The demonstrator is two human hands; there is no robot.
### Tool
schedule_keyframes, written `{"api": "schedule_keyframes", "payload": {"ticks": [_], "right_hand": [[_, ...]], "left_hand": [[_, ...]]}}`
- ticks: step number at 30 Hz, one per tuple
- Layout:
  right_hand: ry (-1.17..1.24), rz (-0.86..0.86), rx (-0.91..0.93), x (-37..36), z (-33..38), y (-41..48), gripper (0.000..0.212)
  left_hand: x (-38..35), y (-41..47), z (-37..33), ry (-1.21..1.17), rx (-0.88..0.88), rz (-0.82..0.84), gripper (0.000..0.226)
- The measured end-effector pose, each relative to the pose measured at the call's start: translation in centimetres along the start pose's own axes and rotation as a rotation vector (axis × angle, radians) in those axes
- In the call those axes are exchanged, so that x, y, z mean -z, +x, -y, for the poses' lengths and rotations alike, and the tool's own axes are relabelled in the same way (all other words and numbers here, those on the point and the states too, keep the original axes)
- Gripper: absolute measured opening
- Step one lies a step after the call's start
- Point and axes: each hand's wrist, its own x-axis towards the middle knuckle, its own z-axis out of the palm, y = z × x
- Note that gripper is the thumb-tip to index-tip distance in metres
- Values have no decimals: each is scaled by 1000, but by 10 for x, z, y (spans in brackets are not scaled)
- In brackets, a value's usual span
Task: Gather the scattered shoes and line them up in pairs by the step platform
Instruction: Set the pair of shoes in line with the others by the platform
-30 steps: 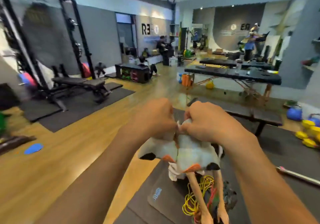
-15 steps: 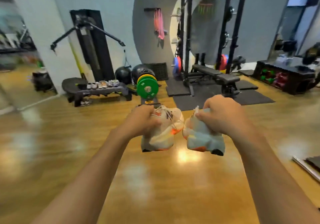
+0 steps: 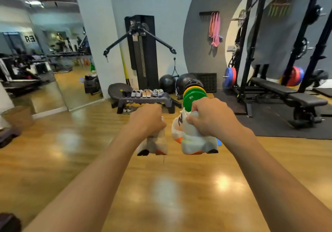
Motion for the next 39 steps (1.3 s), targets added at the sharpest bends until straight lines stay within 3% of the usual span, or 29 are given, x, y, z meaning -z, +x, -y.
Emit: {"api": "schedule_keyframes", "payload": {"ticks": [12,18,26,33,39], "right_hand": [[62,165,170,-155,71,304,24],[109,269,203,-248,118,448,20],[198,472,30,-387,164,649,23],[319,662,-156,-491,179,828,28],[369,920,-121,-598,185,989,11]], "left_hand": [[-30,221,200,-162,201,-27,22],[-73,339,314,-187,313,-22,36],[-152,538,471,-180,319,106,42],[-213,723,565,-177,314,270,46],[-259,876,647,-201,288,481,38]]}}
